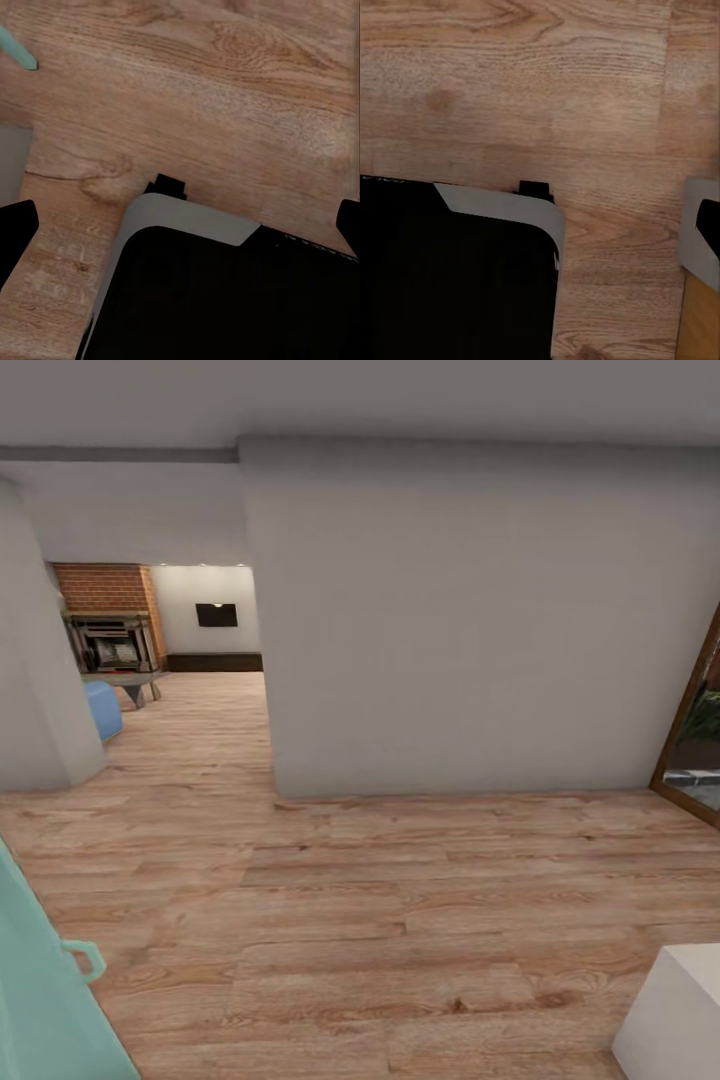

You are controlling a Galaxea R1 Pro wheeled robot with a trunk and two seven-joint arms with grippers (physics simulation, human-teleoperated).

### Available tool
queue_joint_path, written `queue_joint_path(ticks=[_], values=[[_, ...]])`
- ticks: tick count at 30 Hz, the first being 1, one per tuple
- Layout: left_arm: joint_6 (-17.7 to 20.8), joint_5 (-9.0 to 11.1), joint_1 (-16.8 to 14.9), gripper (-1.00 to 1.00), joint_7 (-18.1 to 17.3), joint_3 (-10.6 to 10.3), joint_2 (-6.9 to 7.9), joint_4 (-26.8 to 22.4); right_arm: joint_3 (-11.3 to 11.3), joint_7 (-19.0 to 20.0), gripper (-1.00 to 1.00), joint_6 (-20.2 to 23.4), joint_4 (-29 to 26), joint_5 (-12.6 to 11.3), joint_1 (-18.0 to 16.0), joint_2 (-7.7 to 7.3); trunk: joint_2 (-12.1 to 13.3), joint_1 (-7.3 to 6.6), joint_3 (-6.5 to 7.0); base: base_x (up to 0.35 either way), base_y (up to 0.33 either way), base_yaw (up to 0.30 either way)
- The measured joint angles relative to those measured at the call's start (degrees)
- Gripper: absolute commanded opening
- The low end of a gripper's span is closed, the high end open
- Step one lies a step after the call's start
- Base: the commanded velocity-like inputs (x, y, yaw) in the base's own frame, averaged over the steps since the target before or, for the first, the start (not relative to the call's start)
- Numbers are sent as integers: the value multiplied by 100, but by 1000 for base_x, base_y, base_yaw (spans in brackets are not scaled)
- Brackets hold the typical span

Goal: Move the two storage containers from the living room to the garage. In the garage, place one container on the floor and stack the other container on top of it (either order is fine).

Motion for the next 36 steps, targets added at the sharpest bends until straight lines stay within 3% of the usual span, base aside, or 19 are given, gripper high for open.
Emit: queue_joint_path(ticks=[36], values=[[-9, 18, 0, 100, 0, 6, 3, 0, 0, 0, 100, 0, 0, 0, 0, 1, 0, 0, 0, 324, 0, 0]])
